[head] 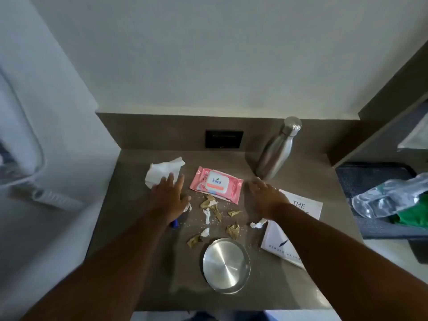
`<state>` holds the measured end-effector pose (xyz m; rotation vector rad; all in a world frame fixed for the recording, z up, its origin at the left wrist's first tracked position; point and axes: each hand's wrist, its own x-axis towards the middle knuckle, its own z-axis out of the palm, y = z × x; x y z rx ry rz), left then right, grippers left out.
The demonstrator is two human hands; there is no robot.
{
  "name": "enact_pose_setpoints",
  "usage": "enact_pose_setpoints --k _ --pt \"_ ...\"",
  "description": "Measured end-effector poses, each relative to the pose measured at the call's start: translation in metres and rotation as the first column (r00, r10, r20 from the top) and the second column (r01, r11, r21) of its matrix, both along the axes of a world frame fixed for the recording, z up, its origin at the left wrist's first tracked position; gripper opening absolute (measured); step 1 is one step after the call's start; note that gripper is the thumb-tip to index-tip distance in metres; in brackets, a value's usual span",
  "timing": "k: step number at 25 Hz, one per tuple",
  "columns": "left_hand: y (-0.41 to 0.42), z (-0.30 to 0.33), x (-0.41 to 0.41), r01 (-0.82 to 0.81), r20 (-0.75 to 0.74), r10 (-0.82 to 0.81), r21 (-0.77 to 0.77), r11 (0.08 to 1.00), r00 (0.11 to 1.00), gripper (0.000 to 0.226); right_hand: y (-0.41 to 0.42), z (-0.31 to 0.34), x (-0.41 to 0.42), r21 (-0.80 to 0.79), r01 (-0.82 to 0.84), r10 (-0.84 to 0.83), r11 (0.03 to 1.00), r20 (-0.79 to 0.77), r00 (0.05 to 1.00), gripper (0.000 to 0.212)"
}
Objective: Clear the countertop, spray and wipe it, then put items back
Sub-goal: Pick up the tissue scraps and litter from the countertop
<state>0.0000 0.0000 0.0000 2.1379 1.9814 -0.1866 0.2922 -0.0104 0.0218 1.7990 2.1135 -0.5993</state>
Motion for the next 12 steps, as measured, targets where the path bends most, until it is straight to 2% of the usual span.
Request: enact_pose_setpoints --k 5,8,10,12 --pt "0.013 -0.013 0.003 -0.028 -0.033 0.03 0.059 0.998 0.999 0.075 0.015 -0.002 0.009 -0.086 -0.148 0.159 0.985 0.13 0.979 0.062" --pt "0.014 -0.015 0.007 -0.039 -0.032 0.042 0.105 0.994 0.999 0.072 -0.008 -0.004 0.02 -0.136 -0.116 0.125 0.984 0.061 0.99 0.079" --pt "0.016 -0.012 0.011 -0.036 -0.037 0.04 0.102 0.994 0.999 0.07 -0.022 -0.004 0.027 -0.134 -0.156 0.161 0.979 0.025 0.987 0.092" --pt "0.019 -0.01 0.013 -0.051 -0.029 0.053 0.089 0.995 0.998 0.07 -0.032 -0.004 0.031 -0.138 -0.227 0.234 0.964 0.035 0.972 0.09"
